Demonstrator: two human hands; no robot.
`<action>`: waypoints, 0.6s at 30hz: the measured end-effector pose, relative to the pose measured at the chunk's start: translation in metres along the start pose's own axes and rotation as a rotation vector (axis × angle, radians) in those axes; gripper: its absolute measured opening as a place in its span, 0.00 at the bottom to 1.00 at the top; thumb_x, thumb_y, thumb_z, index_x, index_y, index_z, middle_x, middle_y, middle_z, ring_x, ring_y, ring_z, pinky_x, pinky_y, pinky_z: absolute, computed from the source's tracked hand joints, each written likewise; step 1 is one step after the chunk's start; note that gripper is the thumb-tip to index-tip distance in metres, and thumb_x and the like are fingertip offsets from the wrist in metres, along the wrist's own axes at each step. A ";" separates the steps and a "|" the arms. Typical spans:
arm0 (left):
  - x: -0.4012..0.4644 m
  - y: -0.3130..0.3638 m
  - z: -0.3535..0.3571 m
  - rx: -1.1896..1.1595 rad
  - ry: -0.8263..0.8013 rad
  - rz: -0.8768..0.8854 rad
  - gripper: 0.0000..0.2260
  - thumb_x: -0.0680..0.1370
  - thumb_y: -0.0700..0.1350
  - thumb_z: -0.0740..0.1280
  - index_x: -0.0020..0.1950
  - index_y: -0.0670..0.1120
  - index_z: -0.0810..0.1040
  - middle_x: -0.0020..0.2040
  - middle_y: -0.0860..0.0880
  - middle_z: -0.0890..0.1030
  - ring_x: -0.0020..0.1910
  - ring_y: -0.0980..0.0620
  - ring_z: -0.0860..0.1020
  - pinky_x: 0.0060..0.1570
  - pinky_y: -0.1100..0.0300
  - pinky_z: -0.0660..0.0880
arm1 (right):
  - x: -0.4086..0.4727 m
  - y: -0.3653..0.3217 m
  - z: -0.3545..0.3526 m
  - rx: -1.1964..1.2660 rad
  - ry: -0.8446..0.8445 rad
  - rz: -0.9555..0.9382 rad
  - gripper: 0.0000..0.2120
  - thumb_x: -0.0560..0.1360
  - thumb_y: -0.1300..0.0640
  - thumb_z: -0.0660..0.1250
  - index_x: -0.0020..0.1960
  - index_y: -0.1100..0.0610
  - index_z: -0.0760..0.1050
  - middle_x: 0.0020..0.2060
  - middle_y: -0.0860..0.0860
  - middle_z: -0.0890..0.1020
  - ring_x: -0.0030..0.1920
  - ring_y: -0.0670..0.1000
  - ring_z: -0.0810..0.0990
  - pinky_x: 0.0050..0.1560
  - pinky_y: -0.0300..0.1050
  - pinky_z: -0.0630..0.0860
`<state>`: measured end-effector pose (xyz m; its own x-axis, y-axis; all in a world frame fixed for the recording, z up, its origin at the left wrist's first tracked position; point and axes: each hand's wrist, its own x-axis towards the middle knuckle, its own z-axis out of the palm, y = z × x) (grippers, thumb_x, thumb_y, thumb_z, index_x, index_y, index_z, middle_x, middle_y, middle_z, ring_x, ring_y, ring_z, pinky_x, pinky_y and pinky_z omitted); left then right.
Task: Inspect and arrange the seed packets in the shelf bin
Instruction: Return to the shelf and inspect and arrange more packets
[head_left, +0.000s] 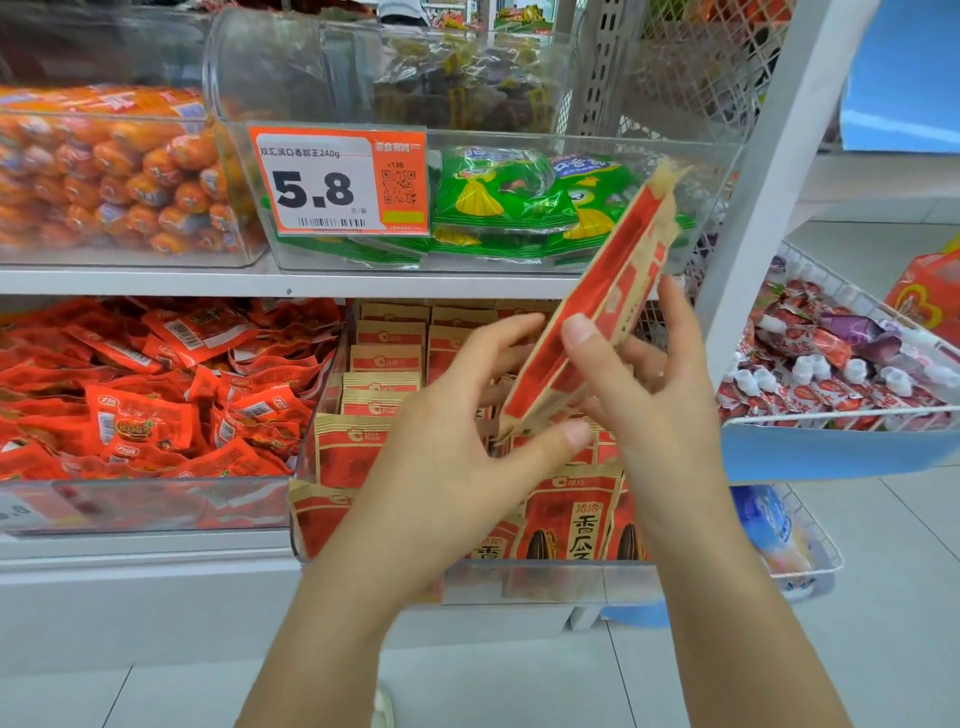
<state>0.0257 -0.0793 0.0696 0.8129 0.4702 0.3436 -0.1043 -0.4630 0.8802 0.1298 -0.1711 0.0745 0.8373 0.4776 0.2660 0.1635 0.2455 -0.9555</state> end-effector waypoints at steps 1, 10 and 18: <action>0.000 0.001 0.005 0.062 0.031 0.049 0.22 0.75 0.49 0.73 0.65 0.63 0.70 0.56 0.67 0.80 0.54 0.66 0.79 0.50 0.66 0.77 | -0.001 0.000 0.002 0.005 -0.020 0.004 0.36 0.66 0.41 0.76 0.68 0.35 0.60 0.54 0.45 0.81 0.50 0.38 0.83 0.46 0.36 0.80; 0.003 -0.004 -0.010 -0.323 -0.064 -0.178 0.14 0.76 0.48 0.70 0.61 0.55 0.78 0.55 0.54 0.84 0.54 0.53 0.83 0.53 0.53 0.80 | 0.002 -0.008 -0.013 0.009 -0.186 0.161 0.23 0.66 0.50 0.71 0.60 0.54 0.79 0.47 0.48 0.87 0.48 0.49 0.86 0.50 0.47 0.82; 0.004 -0.009 -0.012 -0.344 -0.012 -0.227 0.19 0.71 0.50 0.69 0.60 0.47 0.79 0.52 0.50 0.85 0.51 0.51 0.84 0.50 0.55 0.81 | 0.001 -0.012 -0.016 0.020 -0.216 0.184 0.17 0.67 0.47 0.68 0.50 0.56 0.79 0.39 0.50 0.87 0.37 0.47 0.85 0.34 0.35 0.78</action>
<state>0.0228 -0.0638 0.0669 0.8438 0.5216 0.1262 -0.1056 -0.0692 0.9920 0.1370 -0.1870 0.0845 0.7214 0.6836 0.1109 0.0064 0.1535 -0.9881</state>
